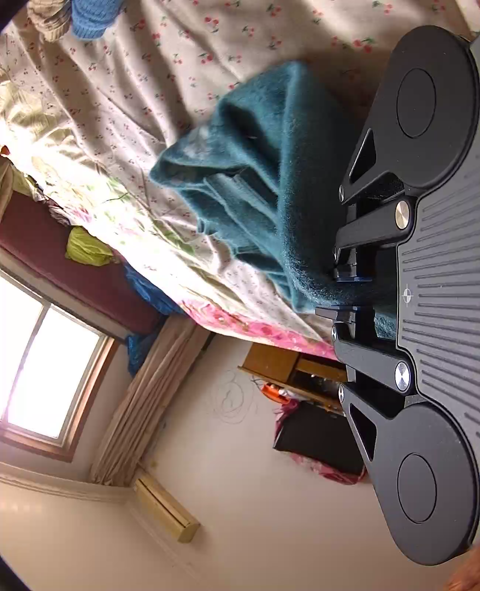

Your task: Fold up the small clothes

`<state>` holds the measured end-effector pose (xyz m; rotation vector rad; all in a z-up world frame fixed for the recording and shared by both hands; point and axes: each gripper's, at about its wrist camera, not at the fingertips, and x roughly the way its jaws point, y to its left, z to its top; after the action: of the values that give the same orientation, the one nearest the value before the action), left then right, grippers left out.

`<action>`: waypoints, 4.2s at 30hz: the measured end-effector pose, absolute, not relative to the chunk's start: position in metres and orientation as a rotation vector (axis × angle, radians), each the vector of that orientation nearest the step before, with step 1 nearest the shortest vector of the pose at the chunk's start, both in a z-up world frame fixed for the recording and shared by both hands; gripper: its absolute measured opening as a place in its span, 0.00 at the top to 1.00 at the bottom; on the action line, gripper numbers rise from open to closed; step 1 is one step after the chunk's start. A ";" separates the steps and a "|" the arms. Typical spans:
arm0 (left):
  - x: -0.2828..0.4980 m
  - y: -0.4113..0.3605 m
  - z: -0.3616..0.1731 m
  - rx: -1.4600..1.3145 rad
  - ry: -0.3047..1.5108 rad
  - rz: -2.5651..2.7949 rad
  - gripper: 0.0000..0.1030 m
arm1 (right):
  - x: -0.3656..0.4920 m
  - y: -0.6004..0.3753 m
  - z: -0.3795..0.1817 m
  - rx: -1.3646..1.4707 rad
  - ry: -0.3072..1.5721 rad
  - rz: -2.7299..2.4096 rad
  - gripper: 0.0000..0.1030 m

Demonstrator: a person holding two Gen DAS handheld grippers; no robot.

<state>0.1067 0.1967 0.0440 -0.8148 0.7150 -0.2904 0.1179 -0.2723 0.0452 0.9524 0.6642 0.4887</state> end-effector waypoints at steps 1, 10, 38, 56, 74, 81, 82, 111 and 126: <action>0.121 0.199 0.046 -0.818 0.693 -0.286 0.73 | 0.134 -0.272 0.048 0.955 0.647 0.482 0.89; 0.256 0.212 0.005 -0.862 0.650 -0.139 0.73 | 0.276 -0.279 -0.001 1.006 0.629 0.238 0.89; 0.241 0.207 -0.003 -0.572 0.639 0.126 0.36 | 0.275 -0.272 -0.006 0.545 0.656 0.107 0.57; 0.247 0.150 -0.005 -0.065 0.725 -0.013 0.57 | 0.253 -0.210 0.019 0.167 0.587 0.124 0.54; 0.223 0.160 -0.015 -0.213 0.660 -0.013 0.77 | 0.314 -0.038 0.027 0.241 0.809 0.523 0.48; 0.208 0.168 -0.021 -0.268 0.605 -0.023 0.78 | 0.352 0.051 0.000 0.194 1.018 0.488 0.47; 0.208 0.171 -0.021 -0.286 0.604 -0.026 0.78 | 0.351 0.058 -0.001 0.172 1.015 0.487 0.58; 0.158 0.159 0.006 -0.243 0.442 0.163 0.67 | 0.259 -0.202 0.027 0.014 0.609 0.093 0.62; 0.185 0.148 -0.020 -0.256 0.557 0.156 0.66 | 0.239 -0.269 0.003 0.367 0.691 0.165 0.90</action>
<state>0.1852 0.1479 -0.0200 -0.2556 0.5571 0.1563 0.2386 -0.2690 0.0026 0.3670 0.6913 0.1646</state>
